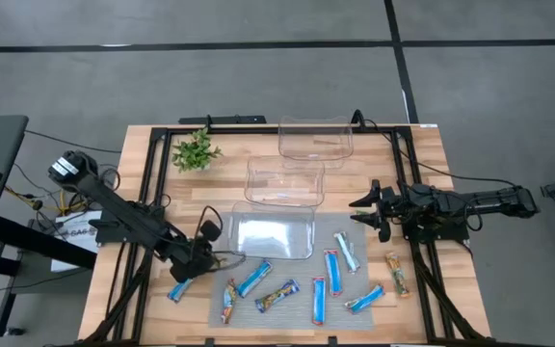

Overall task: Pick and place Granola Bars by type
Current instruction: Put the yellow granola bar into the top transparent bin

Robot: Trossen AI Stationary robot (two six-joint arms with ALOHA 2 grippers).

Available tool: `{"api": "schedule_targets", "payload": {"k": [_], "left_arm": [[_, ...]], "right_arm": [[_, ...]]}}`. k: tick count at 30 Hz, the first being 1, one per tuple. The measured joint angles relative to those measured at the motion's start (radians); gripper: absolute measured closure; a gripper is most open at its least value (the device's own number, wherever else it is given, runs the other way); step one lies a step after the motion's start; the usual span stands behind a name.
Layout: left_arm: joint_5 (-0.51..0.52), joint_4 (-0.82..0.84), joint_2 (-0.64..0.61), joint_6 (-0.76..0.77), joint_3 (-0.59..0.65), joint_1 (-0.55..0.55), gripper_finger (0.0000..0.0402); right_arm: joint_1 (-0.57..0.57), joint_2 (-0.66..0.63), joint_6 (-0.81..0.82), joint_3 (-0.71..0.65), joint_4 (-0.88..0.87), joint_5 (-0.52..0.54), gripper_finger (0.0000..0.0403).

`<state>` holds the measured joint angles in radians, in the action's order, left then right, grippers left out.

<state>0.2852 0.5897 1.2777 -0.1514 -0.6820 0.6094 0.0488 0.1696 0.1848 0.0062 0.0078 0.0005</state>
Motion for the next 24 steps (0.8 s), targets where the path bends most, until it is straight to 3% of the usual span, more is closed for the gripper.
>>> {"api": "schedule_targets", "payload": {"k": [5, 12, 17, 24], "left_arm": [[0.000, 0.076, -0.106, 0.147, -0.061, 0.006, 0.0362], [0.027, 0.036, -0.289, 0.373, -0.115, -0.008, 0.0363], [0.123, -0.039, -0.393, 0.507, -0.116, -0.030, 0.0363], [0.323, -0.128, -0.434, 0.520, -0.116, -0.035, 0.0363]], "right_arm": [[0.000, 0.000, 0.000, 0.000, 0.000, 0.000, 0.0219], [0.000, 0.000, 0.000, 0.000, 0.000, 0.000, 0.0219], [0.000, 0.000, 0.000, 0.000, 0.000, 0.000, 0.0219], [0.000, 0.000, 0.000, 0.000, 0.000, 0.000, 0.0219]]}}
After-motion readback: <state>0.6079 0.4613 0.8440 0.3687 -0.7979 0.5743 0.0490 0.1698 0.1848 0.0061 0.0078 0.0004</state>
